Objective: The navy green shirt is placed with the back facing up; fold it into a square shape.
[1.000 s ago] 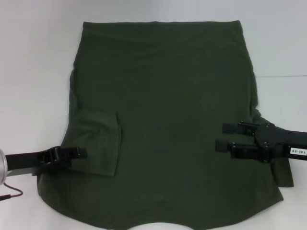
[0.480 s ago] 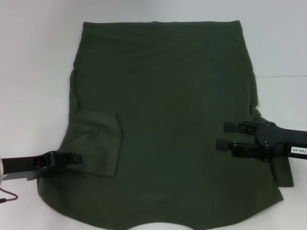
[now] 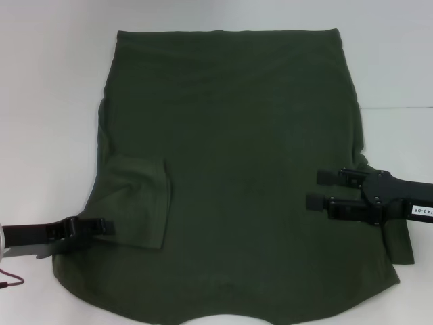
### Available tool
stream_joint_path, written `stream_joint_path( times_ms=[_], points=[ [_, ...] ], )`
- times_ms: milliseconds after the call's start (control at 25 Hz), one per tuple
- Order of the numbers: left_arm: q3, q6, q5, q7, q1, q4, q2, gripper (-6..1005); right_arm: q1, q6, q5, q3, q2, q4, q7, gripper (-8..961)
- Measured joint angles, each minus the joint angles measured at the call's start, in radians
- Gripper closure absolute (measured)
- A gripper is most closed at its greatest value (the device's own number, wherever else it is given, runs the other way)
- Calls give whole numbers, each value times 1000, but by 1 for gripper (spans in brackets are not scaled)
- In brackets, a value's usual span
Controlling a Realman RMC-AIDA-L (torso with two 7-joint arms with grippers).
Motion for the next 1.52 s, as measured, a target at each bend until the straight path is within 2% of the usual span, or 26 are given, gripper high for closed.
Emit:
stream_joint_path(
  times_ms=[1520],
  points=[
    [8,-24,22,-7,-16,-3,3,324,0,0,0,14,1,0,-5,86]
  ],
)
